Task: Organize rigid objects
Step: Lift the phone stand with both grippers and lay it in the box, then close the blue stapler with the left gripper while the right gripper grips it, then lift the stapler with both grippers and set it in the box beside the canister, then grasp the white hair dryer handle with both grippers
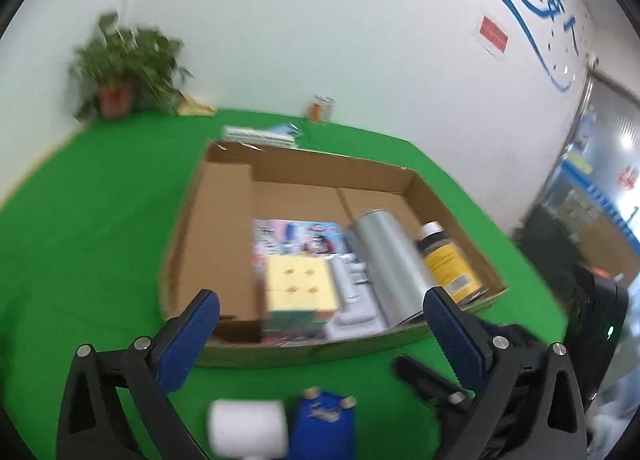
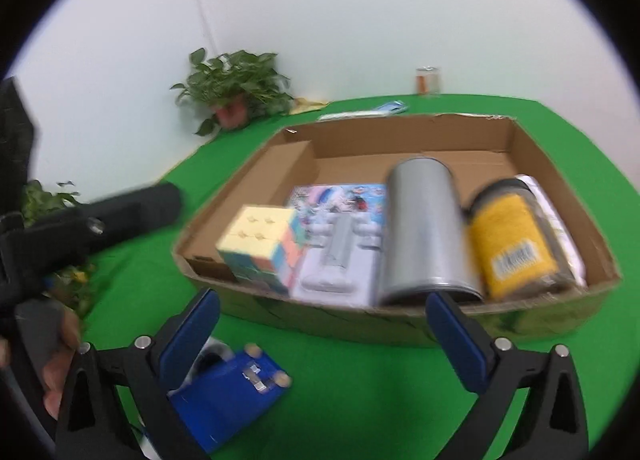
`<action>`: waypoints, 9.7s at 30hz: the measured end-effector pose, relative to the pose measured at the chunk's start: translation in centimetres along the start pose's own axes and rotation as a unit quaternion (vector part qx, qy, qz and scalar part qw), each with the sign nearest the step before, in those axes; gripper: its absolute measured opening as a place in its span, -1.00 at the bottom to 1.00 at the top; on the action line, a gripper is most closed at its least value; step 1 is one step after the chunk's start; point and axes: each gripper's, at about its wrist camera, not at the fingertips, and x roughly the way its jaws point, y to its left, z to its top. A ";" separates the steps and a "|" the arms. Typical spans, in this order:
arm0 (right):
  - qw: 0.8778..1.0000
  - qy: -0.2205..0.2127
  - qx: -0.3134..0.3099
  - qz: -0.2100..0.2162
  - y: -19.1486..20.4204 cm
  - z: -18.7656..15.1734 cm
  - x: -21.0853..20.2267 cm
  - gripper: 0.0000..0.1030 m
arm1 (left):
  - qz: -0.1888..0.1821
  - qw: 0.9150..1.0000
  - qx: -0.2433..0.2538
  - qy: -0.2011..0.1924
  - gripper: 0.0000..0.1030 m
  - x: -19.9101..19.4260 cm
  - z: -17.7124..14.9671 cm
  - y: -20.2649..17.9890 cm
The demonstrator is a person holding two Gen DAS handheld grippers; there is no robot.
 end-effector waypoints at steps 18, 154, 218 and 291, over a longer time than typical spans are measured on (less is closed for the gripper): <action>0.990 0.117 0.010 0.080 -0.3 -8.8 -2.3 0.99 | -0.075 0.978 -0.065 0.185 0.45 2.1 -9.9 1.0; 0.986 0.102 0.092 0.093 -4.6 -12.1 -5.1 0.07 | -0.240 0.923 -0.100 0.285 0.11 4.8 -15.6 -8.5; 0.996 0.057 0.018 0.072 -1.7 5.5 5.1 0.60 | -0.147 0.974 -0.054 0.164 0.53 8.3 3.9 -0.5; 0.991 0.109 -0.075 0.037 2.8 -11.7 -4.8 -0.44 | -0.167 0.946 -0.116 0.254 -0.41 -1.5 -14.6 -3.1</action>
